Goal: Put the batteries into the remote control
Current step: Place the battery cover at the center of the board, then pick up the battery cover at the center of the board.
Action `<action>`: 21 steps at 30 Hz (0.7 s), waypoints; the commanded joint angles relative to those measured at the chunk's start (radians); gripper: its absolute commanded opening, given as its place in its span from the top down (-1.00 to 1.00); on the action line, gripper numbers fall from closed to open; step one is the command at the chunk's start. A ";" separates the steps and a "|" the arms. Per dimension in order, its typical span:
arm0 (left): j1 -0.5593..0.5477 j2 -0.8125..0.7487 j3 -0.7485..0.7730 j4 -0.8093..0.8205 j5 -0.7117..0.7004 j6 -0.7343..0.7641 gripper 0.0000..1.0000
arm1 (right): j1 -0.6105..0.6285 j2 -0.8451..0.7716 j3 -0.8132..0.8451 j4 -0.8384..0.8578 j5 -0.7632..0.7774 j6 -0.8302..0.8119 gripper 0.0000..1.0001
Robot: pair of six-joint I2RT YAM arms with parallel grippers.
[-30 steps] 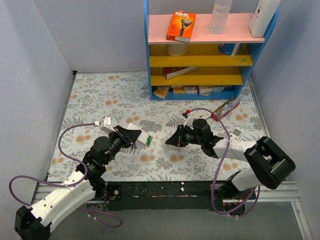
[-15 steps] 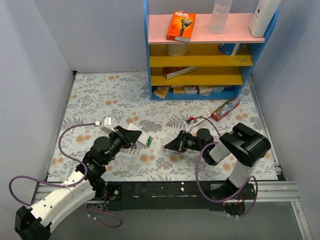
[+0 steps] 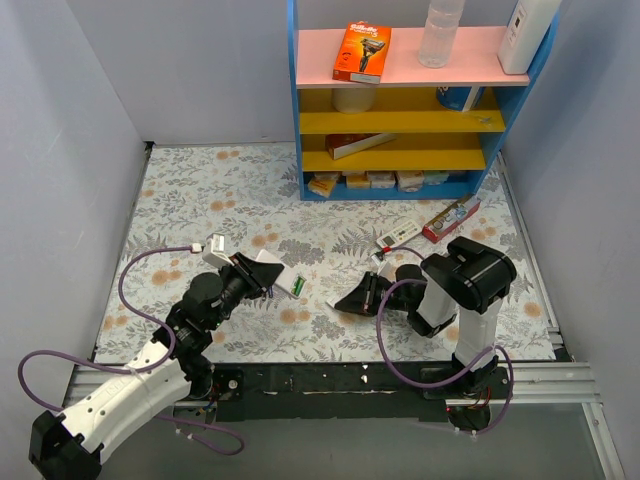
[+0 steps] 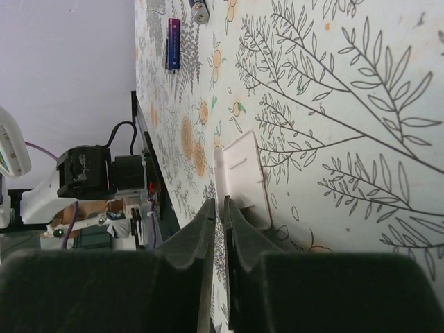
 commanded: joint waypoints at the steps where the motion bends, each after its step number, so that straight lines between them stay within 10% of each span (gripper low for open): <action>1: 0.004 0.006 0.036 0.008 0.000 0.019 1.00 | -0.009 -0.017 -0.013 0.439 -0.033 -0.040 0.64; 11: 0.004 0.000 0.066 -0.050 -0.061 0.082 1.00 | -0.008 -0.444 0.137 -0.528 0.051 -0.460 0.06; 21: 0.004 -0.075 0.106 -0.185 -0.169 0.142 1.00 | 0.124 -0.472 0.667 -1.681 0.408 -0.839 -0.08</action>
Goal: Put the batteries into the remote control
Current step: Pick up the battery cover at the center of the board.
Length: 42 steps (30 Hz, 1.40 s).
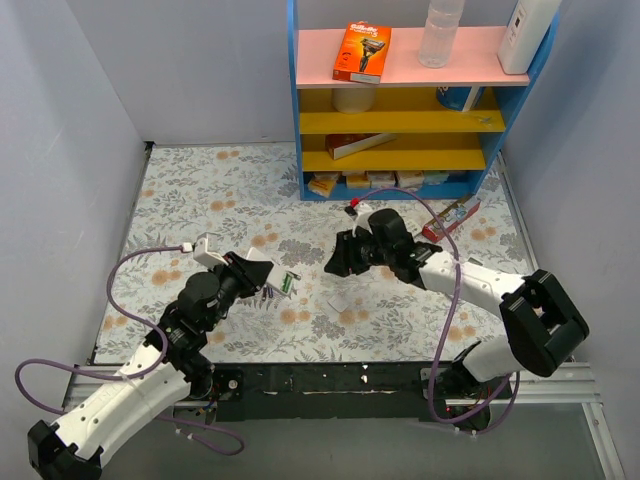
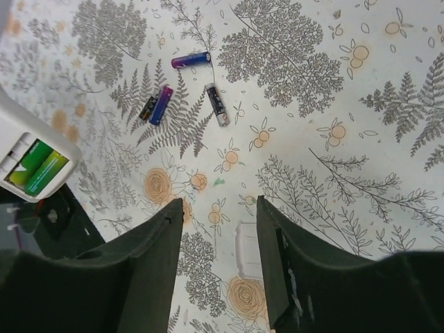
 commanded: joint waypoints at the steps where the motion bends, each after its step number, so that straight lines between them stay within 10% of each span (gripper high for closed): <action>1: 0.004 -0.048 0.057 -0.070 -0.084 0.055 1.00 | 0.100 0.043 0.256 -0.624 0.210 -0.215 -0.09; 15: 0.004 -0.147 0.046 -0.172 -0.134 0.026 1.00 | 0.300 0.451 0.746 -1.129 0.427 -0.245 0.06; 42: 0.004 -0.160 0.003 -0.131 0.011 0.021 1.00 | 0.341 0.631 0.801 -1.101 0.448 -0.227 0.91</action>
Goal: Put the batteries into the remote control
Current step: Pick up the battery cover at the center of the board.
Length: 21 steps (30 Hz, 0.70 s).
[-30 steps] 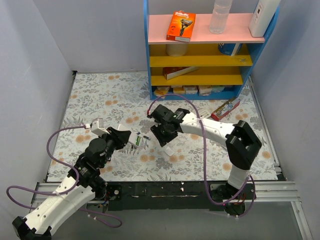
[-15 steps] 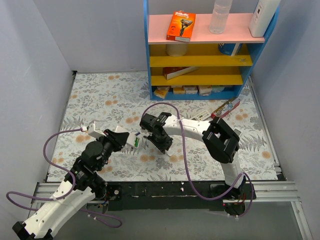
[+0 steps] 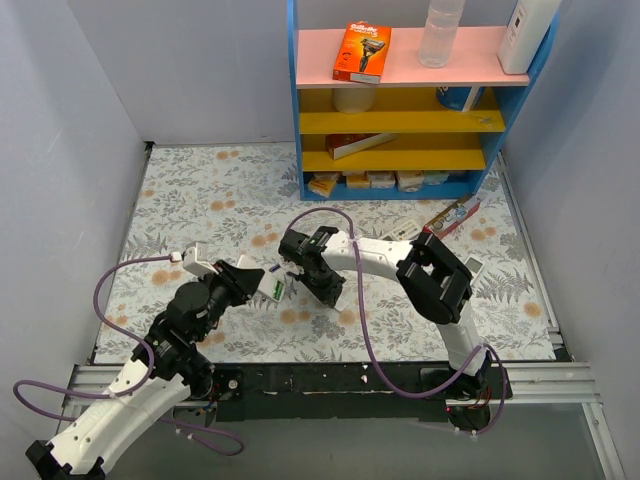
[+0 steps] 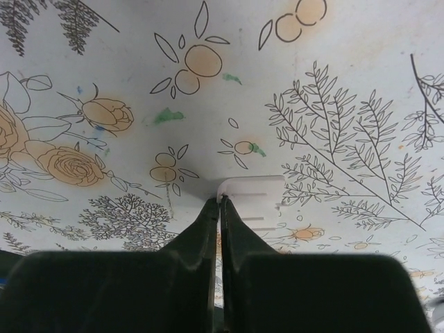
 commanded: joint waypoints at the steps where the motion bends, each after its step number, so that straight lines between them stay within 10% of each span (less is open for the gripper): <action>1: 0.003 0.025 -0.011 0.074 0.068 0.014 1.00 | 0.005 -0.024 0.009 0.010 0.047 0.006 0.97; 10: 0.004 0.203 -0.049 0.298 0.258 0.008 1.00 | -0.069 -0.289 -0.115 0.045 0.098 0.040 0.97; 21: -0.003 0.873 0.012 0.818 0.445 -0.119 1.00 | -0.155 -0.735 -0.362 0.255 0.110 0.032 0.97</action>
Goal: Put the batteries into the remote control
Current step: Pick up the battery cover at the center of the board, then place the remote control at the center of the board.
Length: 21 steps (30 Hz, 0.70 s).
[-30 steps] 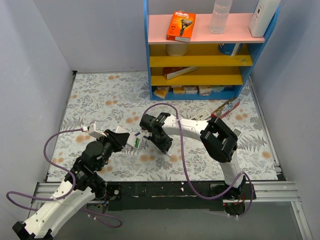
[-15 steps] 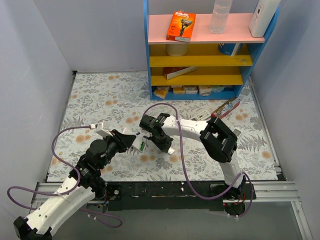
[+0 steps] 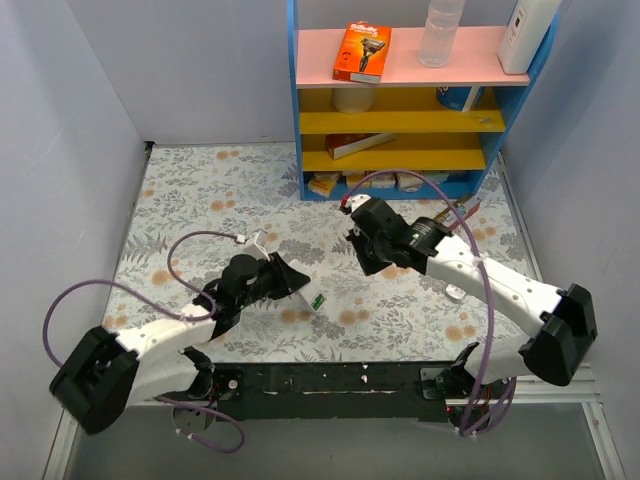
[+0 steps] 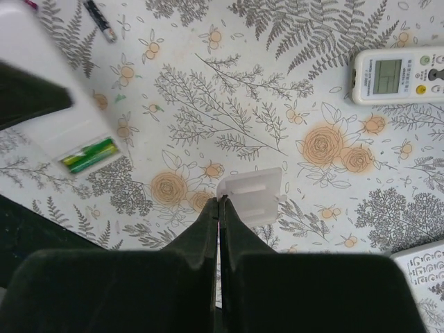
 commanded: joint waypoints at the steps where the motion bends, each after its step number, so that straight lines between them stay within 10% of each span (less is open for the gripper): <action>1: -0.006 0.237 0.065 0.271 0.079 -0.073 1.00 | 0.010 -0.132 -0.083 0.120 -0.016 0.001 0.97; 12: -0.077 0.610 0.189 0.447 0.005 -0.139 0.97 | 0.007 -0.294 -0.185 0.144 -0.084 -0.005 0.97; 21: -0.103 0.618 0.205 0.272 -0.055 -0.153 0.00 | 0.006 -0.343 -0.196 0.170 -0.088 -0.022 0.97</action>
